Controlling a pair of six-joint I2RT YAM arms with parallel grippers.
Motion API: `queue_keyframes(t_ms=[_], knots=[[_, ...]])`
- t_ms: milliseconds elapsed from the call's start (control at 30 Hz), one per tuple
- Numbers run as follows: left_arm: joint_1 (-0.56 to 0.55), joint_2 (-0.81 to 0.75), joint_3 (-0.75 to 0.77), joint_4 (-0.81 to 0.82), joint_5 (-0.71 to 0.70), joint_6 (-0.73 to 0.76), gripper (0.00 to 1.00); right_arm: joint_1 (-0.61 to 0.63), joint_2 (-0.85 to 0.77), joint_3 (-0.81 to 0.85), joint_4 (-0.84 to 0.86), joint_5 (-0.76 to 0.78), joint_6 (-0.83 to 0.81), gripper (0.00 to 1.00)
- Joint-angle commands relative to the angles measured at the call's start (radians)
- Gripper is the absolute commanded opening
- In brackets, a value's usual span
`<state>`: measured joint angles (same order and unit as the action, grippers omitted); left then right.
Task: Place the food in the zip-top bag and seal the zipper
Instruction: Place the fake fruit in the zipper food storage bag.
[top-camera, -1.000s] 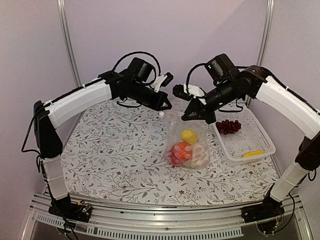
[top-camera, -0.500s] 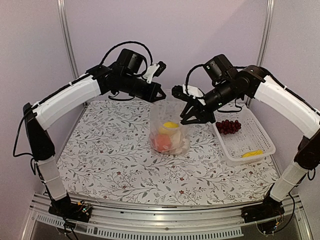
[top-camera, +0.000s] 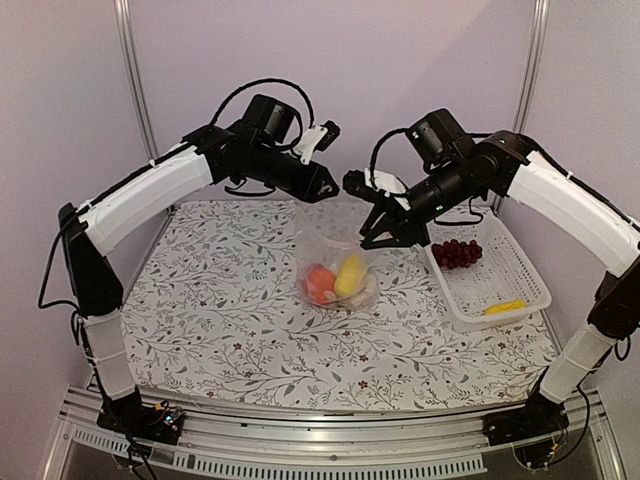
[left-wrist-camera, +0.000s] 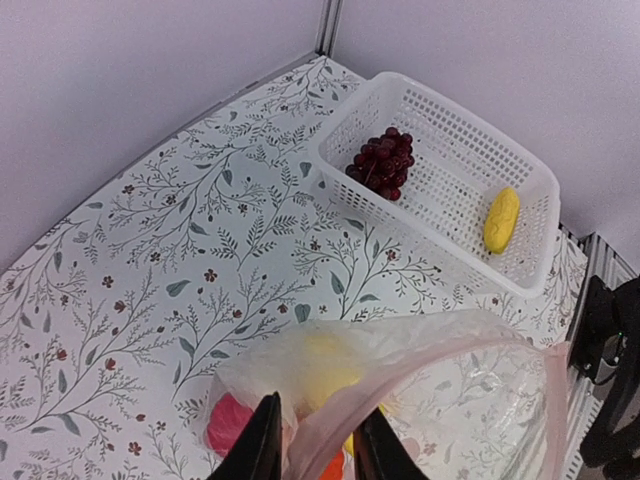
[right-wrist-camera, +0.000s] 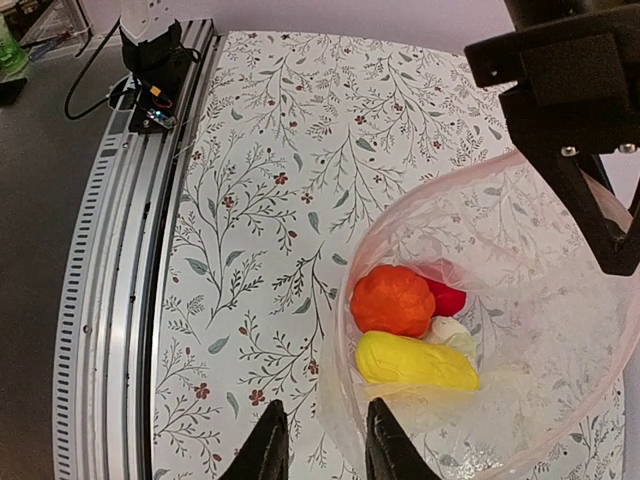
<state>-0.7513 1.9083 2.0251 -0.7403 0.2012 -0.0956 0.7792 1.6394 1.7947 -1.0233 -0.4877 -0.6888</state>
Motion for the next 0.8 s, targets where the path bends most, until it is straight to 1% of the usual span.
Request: queue_keyframes(t_ms=[0,100,167,300,400,567,633,767], knots=[[0.012,0.037,0.044,-0.052,-0.022,0.056,0.25,-0.01,-0.011,0.03,0.004,-0.046,0.027,0.26],[0.012,0.045,0.058,-0.053,-0.025,0.061,0.23,-0.048,-0.019,0.048,-0.012,-0.082,0.043,0.27],[0.012,0.053,0.064,-0.053,-0.014,0.06,0.19,-0.082,-0.015,0.062,-0.032,-0.104,0.052,0.27],[0.012,0.055,0.058,-0.053,-0.014,0.056,0.11,-0.196,-0.039,0.039,-0.035,-0.183,0.075,0.27],[0.009,0.044,0.044,-0.053,-0.014,0.053,0.09,-0.29,-0.078,-0.011,-0.023,-0.213,0.09,0.28],[0.01,0.004,-0.03,-0.006,-0.016,0.036,0.06,-0.443,-0.139,-0.144,-0.028,-0.169,0.099,0.32],[0.01,-0.018,-0.074,0.024,-0.015,0.027,0.04,-0.509,-0.155,-0.209,-0.039,-0.164,0.071,0.34],[0.01,-0.042,-0.123,0.057,-0.017,0.018,0.01,-0.621,-0.168,-0.318,-0.069,-0.103,0.007,0.37]])
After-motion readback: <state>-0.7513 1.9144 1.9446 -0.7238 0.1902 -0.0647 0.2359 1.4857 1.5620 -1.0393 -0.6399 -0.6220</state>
